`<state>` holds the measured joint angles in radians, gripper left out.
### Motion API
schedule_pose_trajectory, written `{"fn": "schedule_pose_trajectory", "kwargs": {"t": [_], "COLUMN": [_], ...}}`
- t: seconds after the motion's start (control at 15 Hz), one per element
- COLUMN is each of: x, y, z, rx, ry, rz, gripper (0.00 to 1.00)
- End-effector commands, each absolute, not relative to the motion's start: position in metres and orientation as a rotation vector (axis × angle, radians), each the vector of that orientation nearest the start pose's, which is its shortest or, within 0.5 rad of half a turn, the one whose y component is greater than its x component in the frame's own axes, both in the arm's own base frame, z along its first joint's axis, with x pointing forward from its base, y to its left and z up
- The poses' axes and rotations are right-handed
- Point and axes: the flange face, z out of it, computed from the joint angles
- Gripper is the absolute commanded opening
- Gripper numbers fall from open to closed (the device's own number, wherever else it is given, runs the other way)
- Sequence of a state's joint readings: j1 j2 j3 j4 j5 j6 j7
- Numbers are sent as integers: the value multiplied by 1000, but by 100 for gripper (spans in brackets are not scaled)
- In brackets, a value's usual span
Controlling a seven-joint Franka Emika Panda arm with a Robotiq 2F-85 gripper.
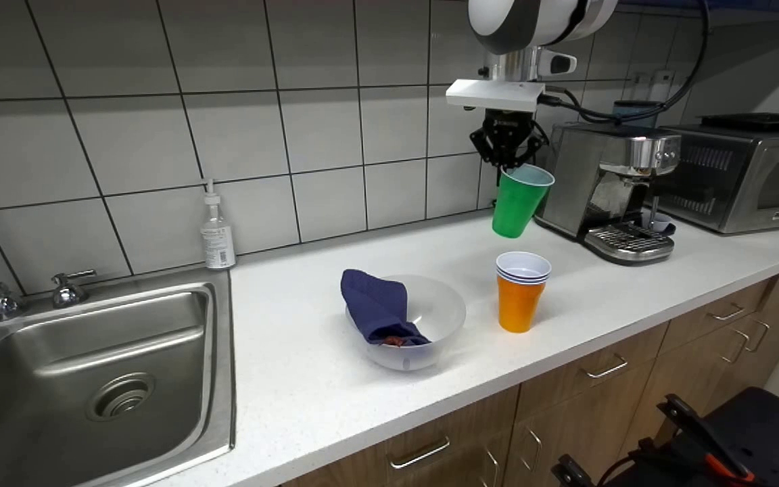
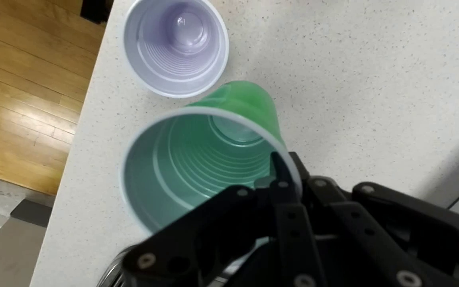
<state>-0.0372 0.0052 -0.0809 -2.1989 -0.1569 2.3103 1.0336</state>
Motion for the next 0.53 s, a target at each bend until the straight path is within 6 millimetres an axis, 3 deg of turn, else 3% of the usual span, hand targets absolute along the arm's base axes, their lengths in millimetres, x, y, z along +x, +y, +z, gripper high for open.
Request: {"fn": "schedule_pose_trajectory", "kwargs": {"t": [0.0, 0.47], "x": [521, 505], "y": [-62, -56], "z": [401, 399], "rx": [-2782, -2808], "ry": [1577, 1567], "rz": [-187, -89], "gripper": [1, 1]}}
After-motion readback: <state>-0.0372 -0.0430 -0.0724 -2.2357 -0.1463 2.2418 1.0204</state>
